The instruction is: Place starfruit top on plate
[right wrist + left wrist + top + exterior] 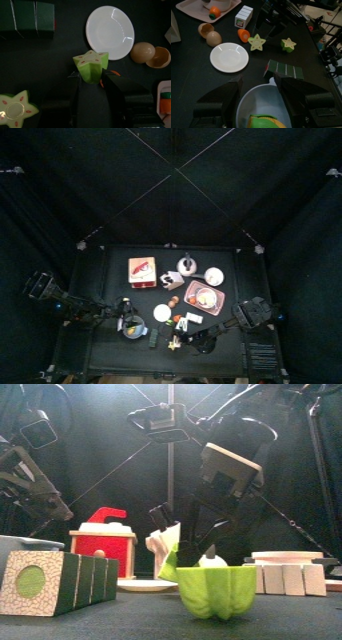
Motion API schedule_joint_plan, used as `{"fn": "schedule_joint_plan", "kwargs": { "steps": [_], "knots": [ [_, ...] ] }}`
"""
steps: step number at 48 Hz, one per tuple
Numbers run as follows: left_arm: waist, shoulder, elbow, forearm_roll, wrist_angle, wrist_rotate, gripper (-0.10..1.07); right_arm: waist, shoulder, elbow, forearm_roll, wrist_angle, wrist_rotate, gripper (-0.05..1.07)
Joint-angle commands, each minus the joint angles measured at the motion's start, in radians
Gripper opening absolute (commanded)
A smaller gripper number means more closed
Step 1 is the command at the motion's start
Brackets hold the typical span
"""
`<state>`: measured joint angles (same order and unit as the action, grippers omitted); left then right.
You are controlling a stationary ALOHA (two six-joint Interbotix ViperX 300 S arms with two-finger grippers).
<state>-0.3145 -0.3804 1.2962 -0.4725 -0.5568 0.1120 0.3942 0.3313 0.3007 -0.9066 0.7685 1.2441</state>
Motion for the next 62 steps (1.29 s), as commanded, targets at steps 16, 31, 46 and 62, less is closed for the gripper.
{"fn": "schedule_joint_plan", "kwargs": {
  "steps": [16,31,46,62],
  "knots": [
    [0.002,0.000,-0.015,0.000,-0.005,0.000,0.88,-0.081,-0.055,-0.078,-0.012,0.032,0.005,0.65],
    [0.003,0.000,-0.014,0.000,-0.005,0.000,0.88,-0.149,-0.025,-0.097,-0.017,0.034,0.005,0.66],
    [0.002,0.000,-0.014,0.000,-0.005,0.000,0.88,-0.173,0.021,-0.120,-0.014,0.029,0.003,0.67],
    [0.003,0.000,-0.012,0.000,-0.005,0.000,0.88,-0.189,0.049,-0.141,-0.014,0.029,0.005,0.71]
  ]
}}
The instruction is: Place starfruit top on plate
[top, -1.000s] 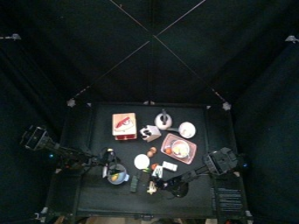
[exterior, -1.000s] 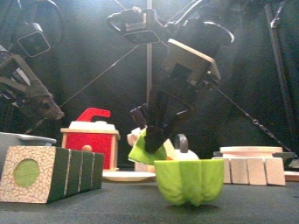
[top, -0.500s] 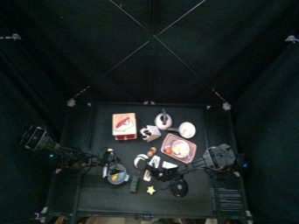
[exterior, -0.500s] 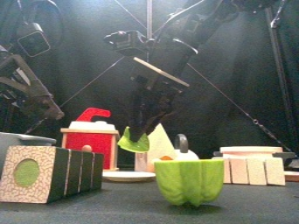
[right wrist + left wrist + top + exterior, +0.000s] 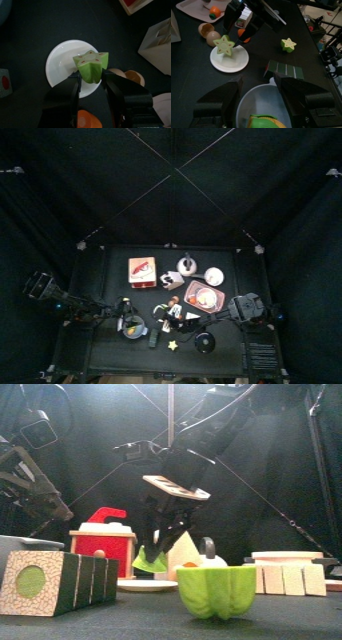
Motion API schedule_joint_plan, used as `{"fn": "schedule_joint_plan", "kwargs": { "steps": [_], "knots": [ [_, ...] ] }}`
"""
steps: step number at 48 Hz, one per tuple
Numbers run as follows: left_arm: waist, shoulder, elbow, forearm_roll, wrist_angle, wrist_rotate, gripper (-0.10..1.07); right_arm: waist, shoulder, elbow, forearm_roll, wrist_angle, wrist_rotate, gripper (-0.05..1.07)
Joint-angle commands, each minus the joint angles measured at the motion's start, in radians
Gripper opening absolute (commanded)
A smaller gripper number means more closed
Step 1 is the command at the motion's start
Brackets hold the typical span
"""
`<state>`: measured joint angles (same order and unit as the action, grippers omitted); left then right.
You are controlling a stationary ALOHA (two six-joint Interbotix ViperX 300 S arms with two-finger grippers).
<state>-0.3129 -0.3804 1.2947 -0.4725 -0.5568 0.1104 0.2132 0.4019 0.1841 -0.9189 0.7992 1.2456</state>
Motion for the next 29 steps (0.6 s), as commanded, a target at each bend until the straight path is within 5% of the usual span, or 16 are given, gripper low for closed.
{"fn": "schedule_joint_plan", "kwargs": {
  "steps": [1,16,29],
  "knots": [
    [0.002,0.000,-0.009,0.000,-0.005,0.002,0.88,-0.008,-0.020,-0.023,-0.002,-0.002,0.003,0.72],
    [0.002,0.000,-0.009,0.000,-0.005,0.002,0.88,-0.009,-0.009,-0.023,0.012,-0.002,0.003,0.87],
    [0.000,0.000,-0.009,0.000,-0.005,0.002,0.88,-0.009,-0.025,-0.025,0.009,0.002,0.002,0.88]
  ]
}}
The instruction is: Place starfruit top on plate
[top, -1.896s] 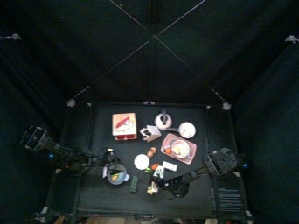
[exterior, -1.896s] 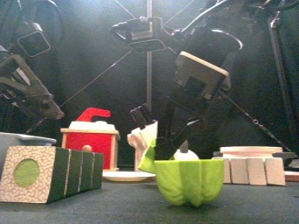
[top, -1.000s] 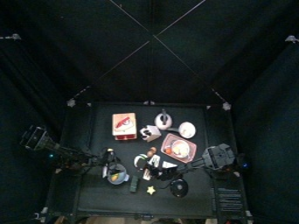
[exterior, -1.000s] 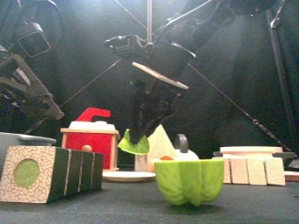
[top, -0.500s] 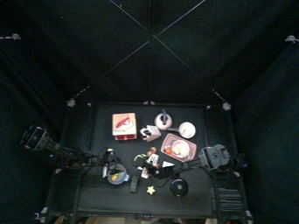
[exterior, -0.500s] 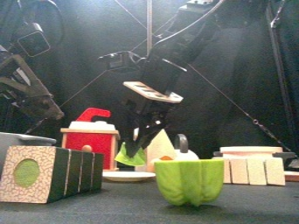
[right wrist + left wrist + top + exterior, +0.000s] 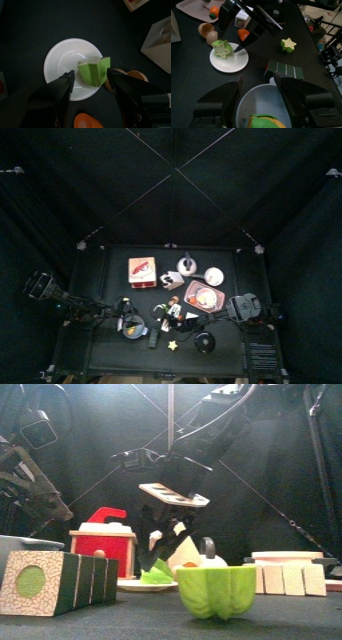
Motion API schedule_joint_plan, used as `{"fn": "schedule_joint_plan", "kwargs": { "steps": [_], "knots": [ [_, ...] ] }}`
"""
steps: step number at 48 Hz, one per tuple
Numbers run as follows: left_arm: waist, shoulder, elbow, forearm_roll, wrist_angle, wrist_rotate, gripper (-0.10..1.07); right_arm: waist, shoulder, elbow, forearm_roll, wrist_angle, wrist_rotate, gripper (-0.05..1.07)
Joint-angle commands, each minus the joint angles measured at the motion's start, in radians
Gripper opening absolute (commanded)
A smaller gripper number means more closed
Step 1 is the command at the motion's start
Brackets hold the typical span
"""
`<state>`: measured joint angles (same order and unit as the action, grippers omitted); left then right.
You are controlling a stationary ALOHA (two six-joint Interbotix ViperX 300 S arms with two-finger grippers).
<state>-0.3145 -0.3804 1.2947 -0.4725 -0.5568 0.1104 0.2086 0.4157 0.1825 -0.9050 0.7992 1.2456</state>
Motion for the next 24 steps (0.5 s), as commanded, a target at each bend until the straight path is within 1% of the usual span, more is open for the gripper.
{"fn": "schedule_joint_plan", "kwargs": {
  "steps": [1,15,24],
  "knots": [
    [0.002,0.000,-0.011,0.000,-0.005,0.002,0.88,-0.005,-0.038,-0.023,-0.003,0.002,0.002,0.88],
    [0.002,0.000,-0.011,0.000,-0.005,0.002,0.88,-0.003,-0.043,-0.029,0.000,0.003,0.002,0.88],
    [0.003,0.000,-0.011,0.000,-0.005,0.002,0.88,0.003,-0.074,-0.038,0.017,0.005,0.009,0.88]
  ]
}}
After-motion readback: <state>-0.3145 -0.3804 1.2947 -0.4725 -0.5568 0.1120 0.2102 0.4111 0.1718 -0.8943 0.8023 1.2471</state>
